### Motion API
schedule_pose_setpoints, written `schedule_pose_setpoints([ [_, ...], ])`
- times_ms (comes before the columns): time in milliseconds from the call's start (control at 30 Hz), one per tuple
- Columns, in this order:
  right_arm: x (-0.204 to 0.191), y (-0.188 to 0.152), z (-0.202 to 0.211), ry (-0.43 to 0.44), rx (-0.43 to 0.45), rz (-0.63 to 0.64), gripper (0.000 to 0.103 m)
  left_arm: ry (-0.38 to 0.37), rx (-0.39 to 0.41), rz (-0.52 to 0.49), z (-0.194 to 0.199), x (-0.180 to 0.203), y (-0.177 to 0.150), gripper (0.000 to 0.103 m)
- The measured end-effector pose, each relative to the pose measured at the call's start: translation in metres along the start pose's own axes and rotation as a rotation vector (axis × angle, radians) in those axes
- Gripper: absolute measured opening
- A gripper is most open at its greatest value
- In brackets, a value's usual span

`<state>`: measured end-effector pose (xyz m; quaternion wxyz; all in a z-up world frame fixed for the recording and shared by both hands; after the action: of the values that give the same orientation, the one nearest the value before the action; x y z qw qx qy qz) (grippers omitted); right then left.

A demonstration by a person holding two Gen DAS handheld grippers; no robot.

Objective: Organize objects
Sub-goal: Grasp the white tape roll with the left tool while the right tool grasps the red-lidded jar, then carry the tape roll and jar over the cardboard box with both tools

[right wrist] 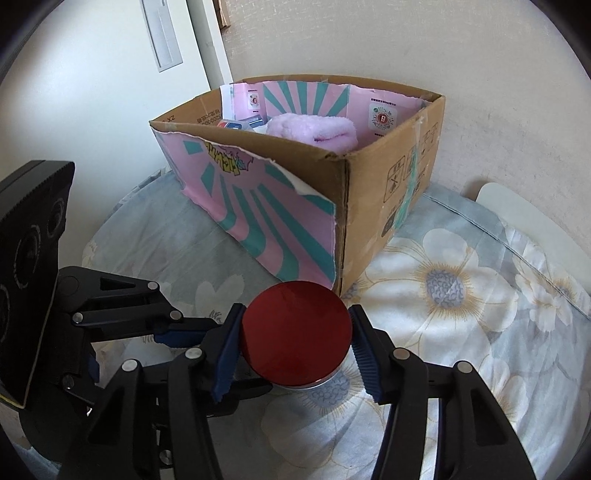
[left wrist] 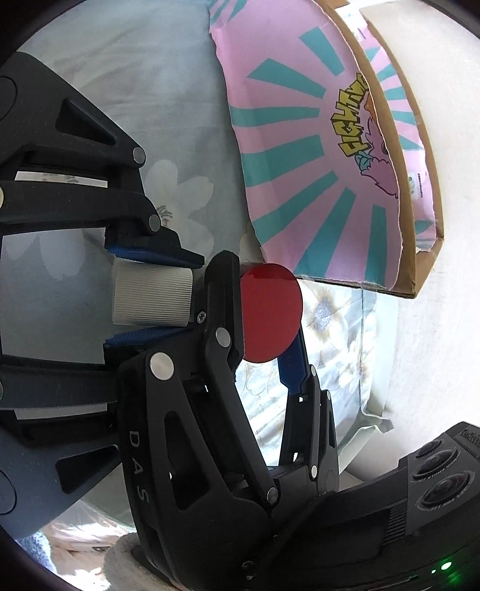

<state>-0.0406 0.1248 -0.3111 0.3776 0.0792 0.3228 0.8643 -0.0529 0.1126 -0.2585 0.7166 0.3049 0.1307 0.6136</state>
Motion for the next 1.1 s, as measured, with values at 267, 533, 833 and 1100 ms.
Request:
schedule_pose_setpoints([
  [267, 0.004, 0.006, 0.018, -0.033, 0.031, -0.041, 0.051, -0.011, -0.006, 0.013, 0.009, 0.001, 0.002, 0.026],
  [533, 0.013, 0.005, 0.050, -0.082, 0.053, -0.101, 0.051, -0.038, -0.006, 0.000, 0.021, 0.016, 0.010, 0.026],
  [833, 0.024, 0.002, 0.094, -0.159, 0.081, -0.169, 0.051, -0.067, -0.005, 0.009, 0.046, 0.015, 0.008, 0.026],
  [1100, 0.027, -0.001, 0.121, -0.197, 0.103, -0.206, 0.051, -0.069, 0.026, 0.030, 0.067, 0.008, 0.027, 0.026],
])
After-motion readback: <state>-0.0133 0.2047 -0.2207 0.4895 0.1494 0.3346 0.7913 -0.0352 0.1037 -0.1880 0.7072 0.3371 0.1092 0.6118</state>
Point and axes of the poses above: each gripper's, at about its wrist camera, not at the fingertips, and z roughly against the way its jaws point, x to its right, y to its top, the point moved 4 cm from there along -z, roughly the way its jaws point, and after that the axes turned 3 degrees about -y, right-handed, at the moved point
